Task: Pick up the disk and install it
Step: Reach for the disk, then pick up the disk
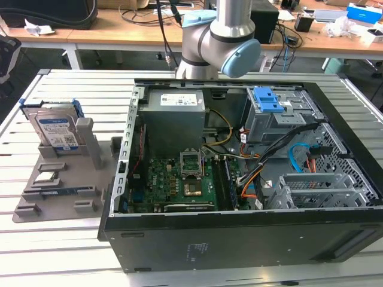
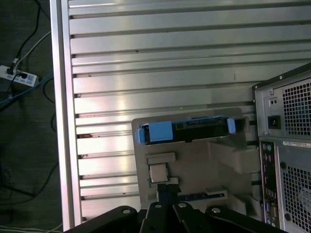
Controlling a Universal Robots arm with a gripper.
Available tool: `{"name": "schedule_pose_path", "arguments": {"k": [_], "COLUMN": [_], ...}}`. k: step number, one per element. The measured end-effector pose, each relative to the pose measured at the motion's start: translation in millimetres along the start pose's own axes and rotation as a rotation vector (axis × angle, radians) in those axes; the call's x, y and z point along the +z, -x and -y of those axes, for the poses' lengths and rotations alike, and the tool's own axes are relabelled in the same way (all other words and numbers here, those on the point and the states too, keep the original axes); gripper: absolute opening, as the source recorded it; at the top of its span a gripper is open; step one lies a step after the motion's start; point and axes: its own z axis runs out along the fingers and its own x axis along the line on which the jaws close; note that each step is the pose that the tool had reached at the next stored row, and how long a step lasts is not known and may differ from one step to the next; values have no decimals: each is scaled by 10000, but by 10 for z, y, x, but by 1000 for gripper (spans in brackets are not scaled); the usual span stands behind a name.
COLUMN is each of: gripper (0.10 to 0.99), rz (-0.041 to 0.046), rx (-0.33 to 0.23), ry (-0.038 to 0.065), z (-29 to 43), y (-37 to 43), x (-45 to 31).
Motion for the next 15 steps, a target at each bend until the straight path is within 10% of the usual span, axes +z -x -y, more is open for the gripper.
{"name": "schedule_pose_path", "arguments": {"k": [5,15], "gripper": [106,106], "rz": [-4,-107], "rx": [-97,-2383], "ry": [2,55], "z": [0,0], "y": [-2,-1], "x": [0,0]}}
